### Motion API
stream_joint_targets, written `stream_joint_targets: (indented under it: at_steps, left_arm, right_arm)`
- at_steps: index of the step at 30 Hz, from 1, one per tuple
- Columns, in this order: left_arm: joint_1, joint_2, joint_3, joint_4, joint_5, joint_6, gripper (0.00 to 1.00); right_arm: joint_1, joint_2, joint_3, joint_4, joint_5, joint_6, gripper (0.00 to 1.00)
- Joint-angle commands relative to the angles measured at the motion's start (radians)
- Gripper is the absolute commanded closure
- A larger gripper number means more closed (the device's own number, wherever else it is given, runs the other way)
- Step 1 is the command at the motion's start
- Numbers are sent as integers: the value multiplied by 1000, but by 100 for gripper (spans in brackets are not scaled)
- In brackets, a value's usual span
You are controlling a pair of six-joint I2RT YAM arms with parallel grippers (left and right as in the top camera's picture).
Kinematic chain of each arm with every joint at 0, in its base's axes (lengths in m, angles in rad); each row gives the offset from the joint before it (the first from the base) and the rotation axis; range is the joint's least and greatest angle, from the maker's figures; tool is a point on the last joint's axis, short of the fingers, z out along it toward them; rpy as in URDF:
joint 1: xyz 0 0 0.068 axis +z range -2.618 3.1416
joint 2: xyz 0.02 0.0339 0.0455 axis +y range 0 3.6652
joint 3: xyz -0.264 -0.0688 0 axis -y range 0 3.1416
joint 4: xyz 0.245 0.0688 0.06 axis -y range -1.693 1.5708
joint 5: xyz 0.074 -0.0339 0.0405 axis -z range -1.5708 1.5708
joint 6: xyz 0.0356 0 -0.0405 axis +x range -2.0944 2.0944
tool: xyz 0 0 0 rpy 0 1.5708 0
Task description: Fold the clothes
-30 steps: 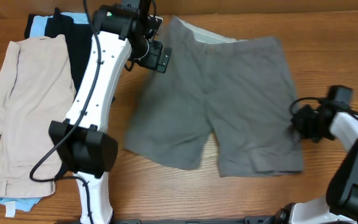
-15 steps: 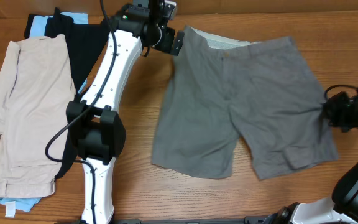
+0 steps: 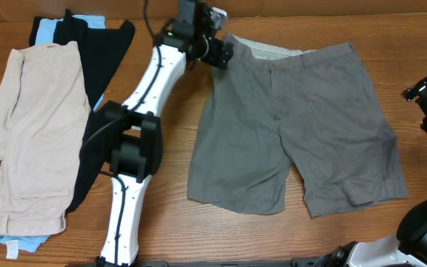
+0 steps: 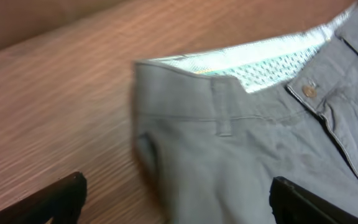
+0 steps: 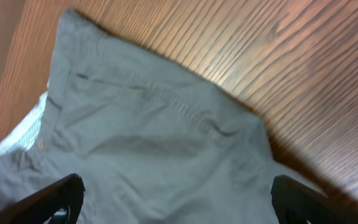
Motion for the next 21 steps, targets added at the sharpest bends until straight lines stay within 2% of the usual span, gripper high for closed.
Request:
stream_joint_targets:
  at_steps: [1, 5, 6, 7, 8, 13, 14, 21]
  left_arm:
    - [-41, 41, 7, 26, 24, 36, 9]
    - [-62, 78, 7, 35, 10, 36, 24]
    - [-65, 84, 7, 35, 9, 36, 33]
    - [-65, 93, 7, 33, 4, 35, 50]
    - [-65, 98, 7, 28, -18, 22, 62]
    - [-44, 85, 11, -63, -238, -104, 92]
    - [-36, 80, 16, -90, -277, -128, 96]
    - [80, 57, 115, -419, -405, -186, 96]
  right_arm:
    - [38, -7, 38, -31, -15, -17, 0]
    - [86, -7, 38, -61, -4, -33, 0]
    - [98, -7, 38, -65, -3, -34, 0]
    - [109, -7, 38, -69, -3, -34, 0]
    - [118, -7, 38, -74, -3, -33, 0]
    - [161, -7, 37, -109, -3, -33, 0]
    - [169, -7, 37, -114, -3, -33, 0]
    - [259, -7, 37, -138, -3, -32, 0]
